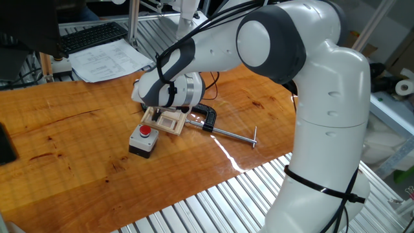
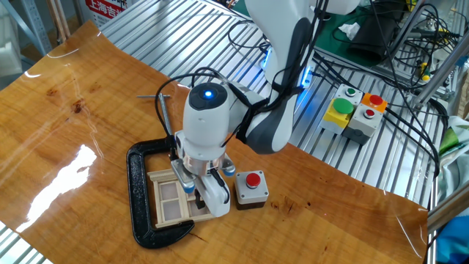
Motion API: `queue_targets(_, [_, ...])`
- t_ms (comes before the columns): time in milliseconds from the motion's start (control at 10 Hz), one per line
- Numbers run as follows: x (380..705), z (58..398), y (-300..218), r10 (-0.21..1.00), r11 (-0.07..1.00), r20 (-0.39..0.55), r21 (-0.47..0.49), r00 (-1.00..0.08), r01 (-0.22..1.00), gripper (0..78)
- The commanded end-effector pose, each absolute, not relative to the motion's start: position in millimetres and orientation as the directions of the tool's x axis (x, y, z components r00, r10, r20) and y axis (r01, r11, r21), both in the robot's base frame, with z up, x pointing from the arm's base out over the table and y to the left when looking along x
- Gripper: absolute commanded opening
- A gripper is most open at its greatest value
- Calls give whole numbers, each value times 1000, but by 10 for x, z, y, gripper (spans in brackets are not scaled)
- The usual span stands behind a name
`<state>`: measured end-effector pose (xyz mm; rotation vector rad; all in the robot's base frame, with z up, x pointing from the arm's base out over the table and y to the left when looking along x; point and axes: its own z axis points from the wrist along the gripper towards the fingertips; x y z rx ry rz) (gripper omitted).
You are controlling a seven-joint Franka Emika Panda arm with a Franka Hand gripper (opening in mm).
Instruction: Close a sliding window
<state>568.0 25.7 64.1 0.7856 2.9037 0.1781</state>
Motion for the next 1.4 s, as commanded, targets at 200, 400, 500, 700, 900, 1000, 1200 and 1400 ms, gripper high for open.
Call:
queue_targets(200, [5648, 636, 234, 499, 864, -92, 133, -862, 486, 0])
queue_targets(400, [5635, 630, 218, 494, 867, -93, 123, -865, 482, 0])
queue_targets(500, [5619, 620, 193, 487, 872, -94, 116, -868, 476, 0])
queue_targets(700, [5605, 610, 165, 483, 874, -94, 113, -871, 472, 0])
queue_targets(900, [5593, 607, 155, 479, 877, -97, 95, -873, 471, 0])
queue_targets(1000, [5594, 611, 156, 484, 874, -93, 98, -870, 476, 0])
queue_targets(1200, [5596, 625, 159, 477, 878, -88, 84, -875, 470, 0])
queue_targets(1400, [5609, 663, 170, 497, 867, -75, 93, -864, 490, 0])
